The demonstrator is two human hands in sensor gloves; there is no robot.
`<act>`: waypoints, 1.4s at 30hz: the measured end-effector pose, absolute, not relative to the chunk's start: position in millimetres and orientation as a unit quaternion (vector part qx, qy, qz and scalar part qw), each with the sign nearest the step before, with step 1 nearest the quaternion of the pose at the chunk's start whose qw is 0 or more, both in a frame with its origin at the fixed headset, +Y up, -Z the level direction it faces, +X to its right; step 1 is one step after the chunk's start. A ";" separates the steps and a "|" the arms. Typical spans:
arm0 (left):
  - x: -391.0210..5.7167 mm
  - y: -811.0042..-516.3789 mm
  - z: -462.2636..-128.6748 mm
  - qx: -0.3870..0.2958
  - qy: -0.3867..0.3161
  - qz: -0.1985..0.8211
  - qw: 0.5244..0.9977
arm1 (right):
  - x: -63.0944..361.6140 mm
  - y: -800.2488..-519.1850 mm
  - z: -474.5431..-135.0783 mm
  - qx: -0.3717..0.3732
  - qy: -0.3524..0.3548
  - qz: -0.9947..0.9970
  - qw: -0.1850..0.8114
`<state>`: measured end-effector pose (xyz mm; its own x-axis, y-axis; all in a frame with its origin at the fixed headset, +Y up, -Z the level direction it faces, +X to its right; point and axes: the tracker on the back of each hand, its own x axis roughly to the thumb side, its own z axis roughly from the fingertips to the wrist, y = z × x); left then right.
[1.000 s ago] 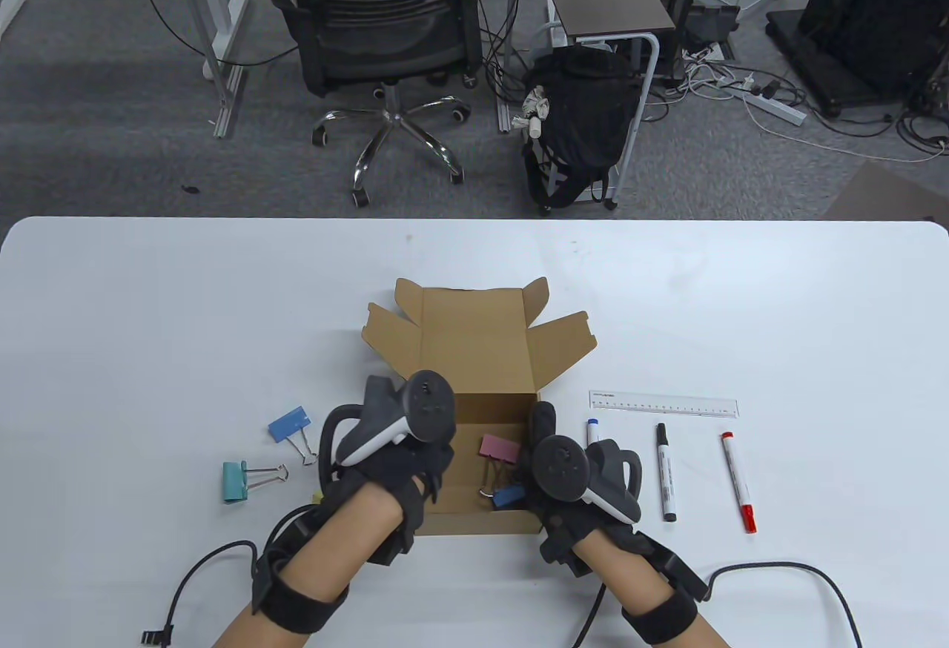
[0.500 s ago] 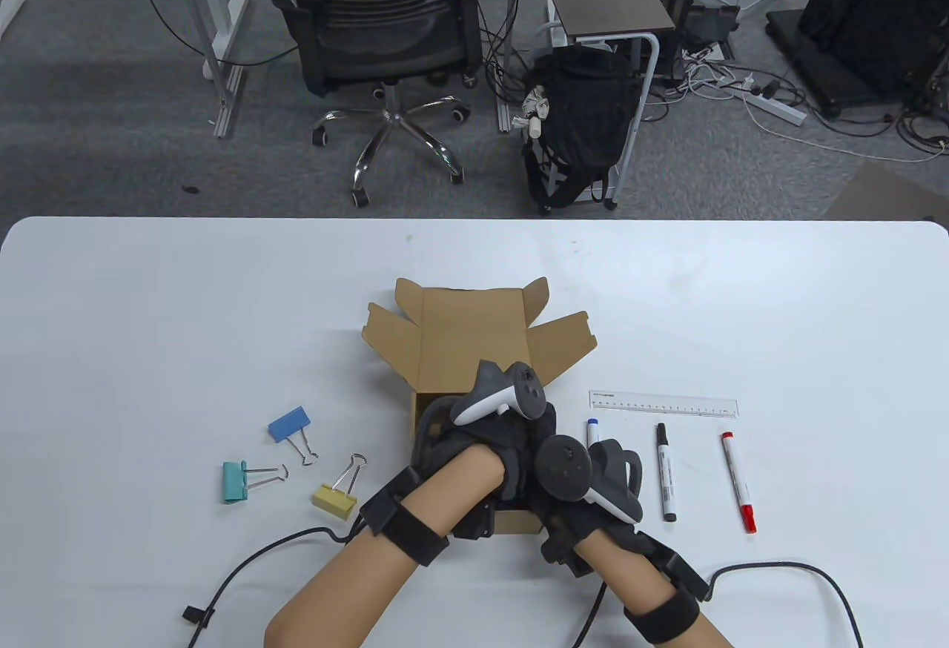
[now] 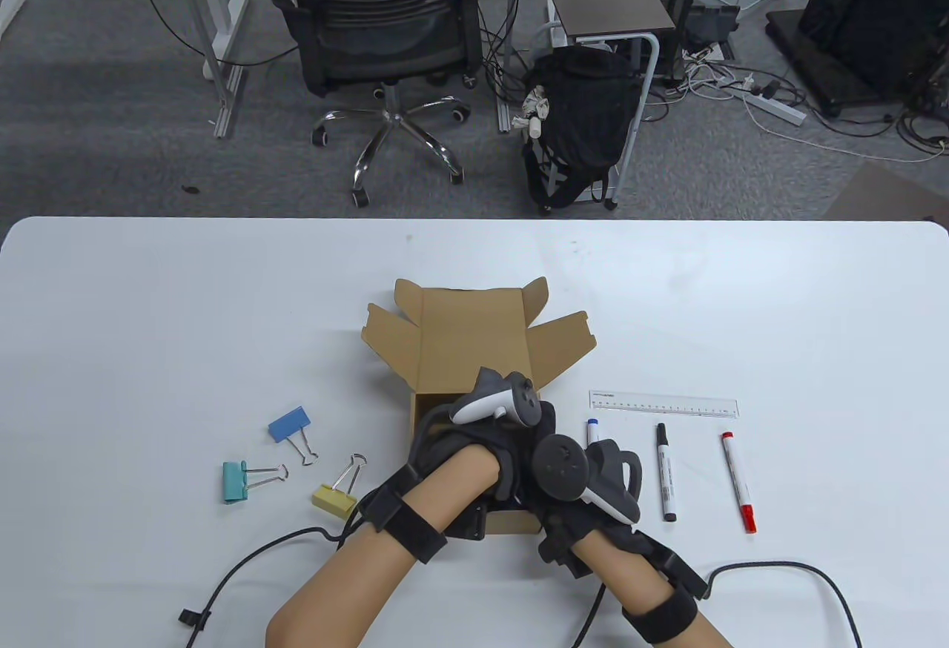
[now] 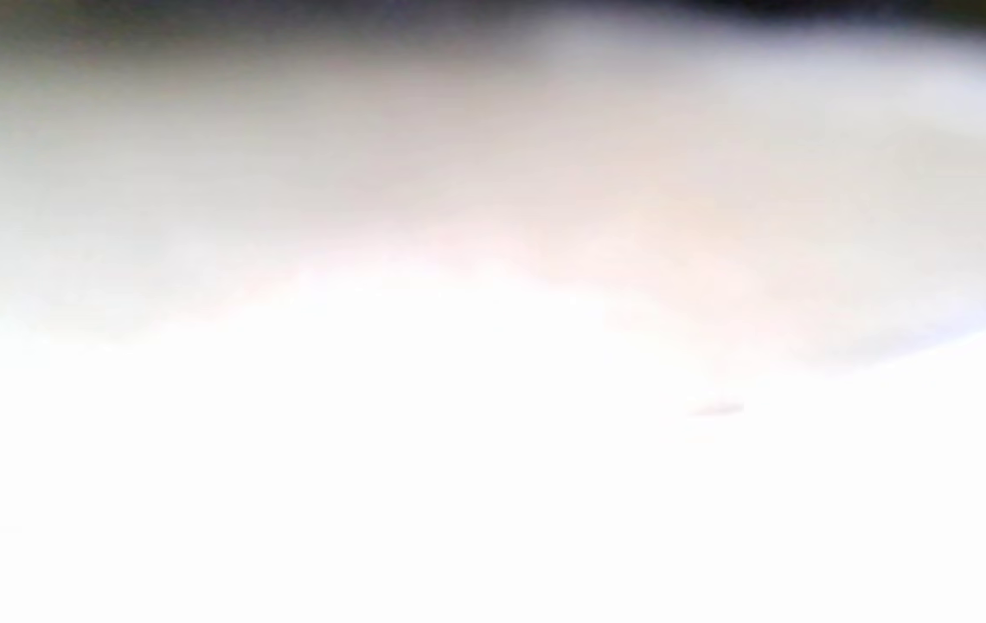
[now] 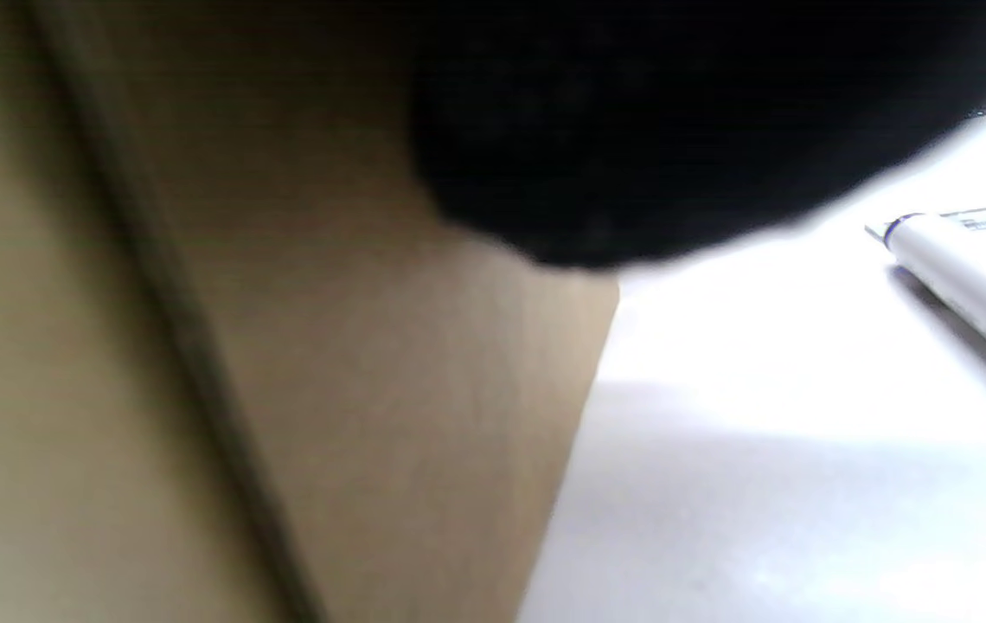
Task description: Open four flaps of mailer box and unpack office supplies
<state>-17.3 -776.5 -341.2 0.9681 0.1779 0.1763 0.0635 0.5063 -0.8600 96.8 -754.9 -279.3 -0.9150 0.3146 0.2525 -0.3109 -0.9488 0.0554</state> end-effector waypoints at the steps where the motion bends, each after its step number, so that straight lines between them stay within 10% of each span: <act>1: -17.4 -777.5 -340.2 -0.486 -0.107 0.017 0.867 | 96.8 -754.9 -279.2 0.130 0.007 0.979 0.159; 19: -22.6 -776.3 -329.0 -0.467 -0.109 -0.021 0.877 | 96.9 -755.6 -279.0 0.128 0.006 0.978 0.164; 28: -53.4 -723.8 -342.4 -0.367 -0.095 0.086 0.921 | 98.0 -756.0 -278.9 0.128 0.006 0.978 0.166; 36: -166.6 -654.8 -338.8 -0.250 -0.008 0.217 0.944 | 97.9 -756.1 -279.1 0.129 0.007 0.977 0.168; 42: -270.6 -665.8 -345.4 -0.186 0.131 0.196 0.954 | 98.0 -756.5 -279.4 0.131 0.008 0.976 0.171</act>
